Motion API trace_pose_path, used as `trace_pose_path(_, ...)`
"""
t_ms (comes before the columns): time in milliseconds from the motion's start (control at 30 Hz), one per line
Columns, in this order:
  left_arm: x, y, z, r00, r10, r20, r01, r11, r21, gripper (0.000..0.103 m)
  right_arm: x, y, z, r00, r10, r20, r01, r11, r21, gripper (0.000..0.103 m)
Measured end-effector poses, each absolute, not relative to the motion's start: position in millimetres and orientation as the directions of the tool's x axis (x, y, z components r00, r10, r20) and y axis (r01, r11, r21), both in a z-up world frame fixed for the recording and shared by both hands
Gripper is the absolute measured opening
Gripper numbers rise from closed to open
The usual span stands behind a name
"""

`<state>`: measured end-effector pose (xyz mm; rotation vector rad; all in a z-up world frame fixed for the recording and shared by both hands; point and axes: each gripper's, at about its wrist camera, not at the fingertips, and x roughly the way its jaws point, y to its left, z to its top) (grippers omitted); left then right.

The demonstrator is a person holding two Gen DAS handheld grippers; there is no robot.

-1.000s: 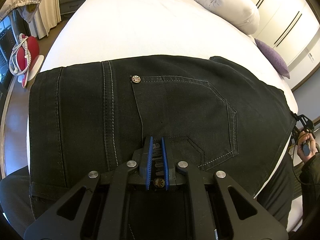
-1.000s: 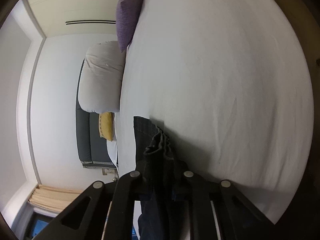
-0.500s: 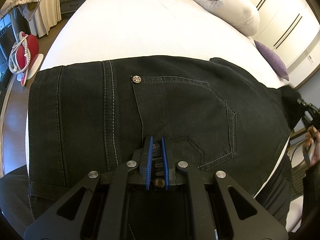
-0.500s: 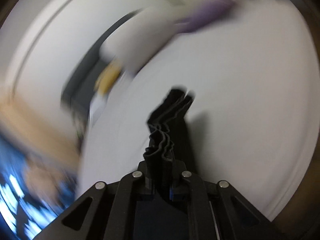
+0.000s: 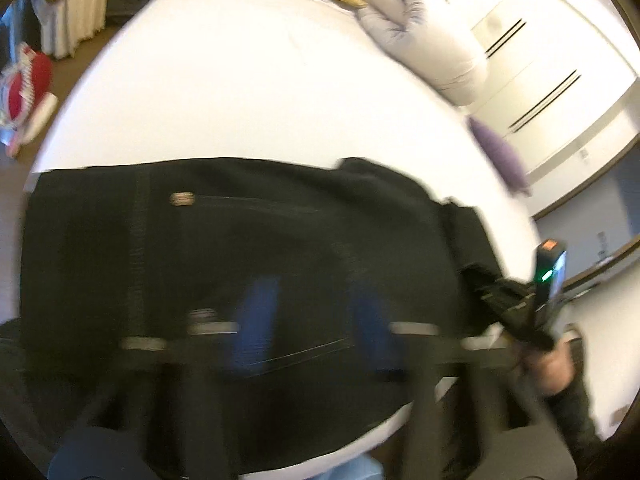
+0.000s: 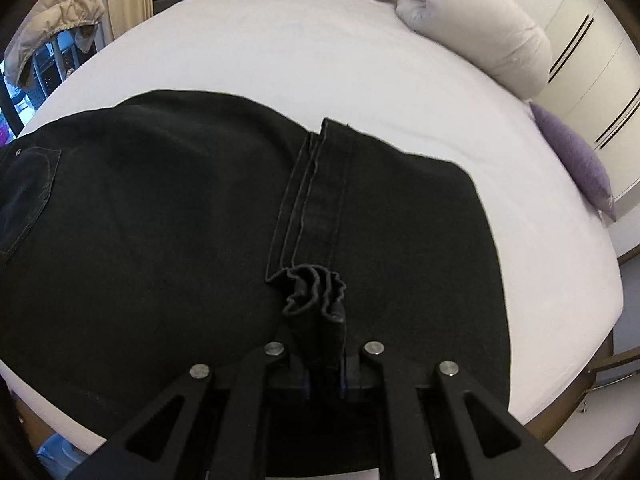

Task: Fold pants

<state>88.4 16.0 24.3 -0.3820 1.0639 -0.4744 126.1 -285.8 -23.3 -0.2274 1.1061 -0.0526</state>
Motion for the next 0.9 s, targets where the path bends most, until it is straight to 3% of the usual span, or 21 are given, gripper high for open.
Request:
trace_pose_path(33, 90.3, 10.8, 26.7, 0.410, -0.571, -0.711, 0.188, 0.816, -0.547, 0.103, 123.0, -284.5, -20.4, 0.466, -0.159, -0.870, -0.068, 0.974, -0.215, 0.011)
trace_pose_path(167, 108.4, -15.1, 17.8, 0.339, -0.717, -0.609, 0.138, 0.679, -0.721, 0.103, 103.3, -267.0, -6.8, 0.542, -0.169, -0.823, -0.068, 0.968, -0.243, 0.011)
trace_pose_path(333, 127.1, -54.0, -6.6, 0.210, -0.827, -0.521, 0.056, 0.542, -0.839, 0.103, 85.2, -240.3, 12.2, 0.615, -0.157, -0.773, -0.104, 0.955, -0.277, 0.011)
trace_pose_path(433, 133.3, -76.1, -19.9, 0.158, -0.860, -0.485, 0.013, 0.493, -0.870, 0.103, 74.8, -228.1, 16.9, 0.643, -0.140, -0.753, -0.128, 0.949, -0.286, 0.011)
trace_pose_path(800, 163.4, -126.4, -49.1, 0.006, -0.877, -0.481, -0.051, 0.480, -0.876, 0.103, 57.0, -190.6, 24.0, 0.690, -0.096, -0.718, -0.190, 0.932, -0.307, 0.011)
trace_pose_path(900, 179.2, -142.4, -48.8, -0.032, -0.870, -0.492, -0.017, 0.493, -0.870, 0.088, 55.1, -179.4, 22.6, 0.693, -0.083, -0.716, -0.216, 0.924, -0.316, 0.011)
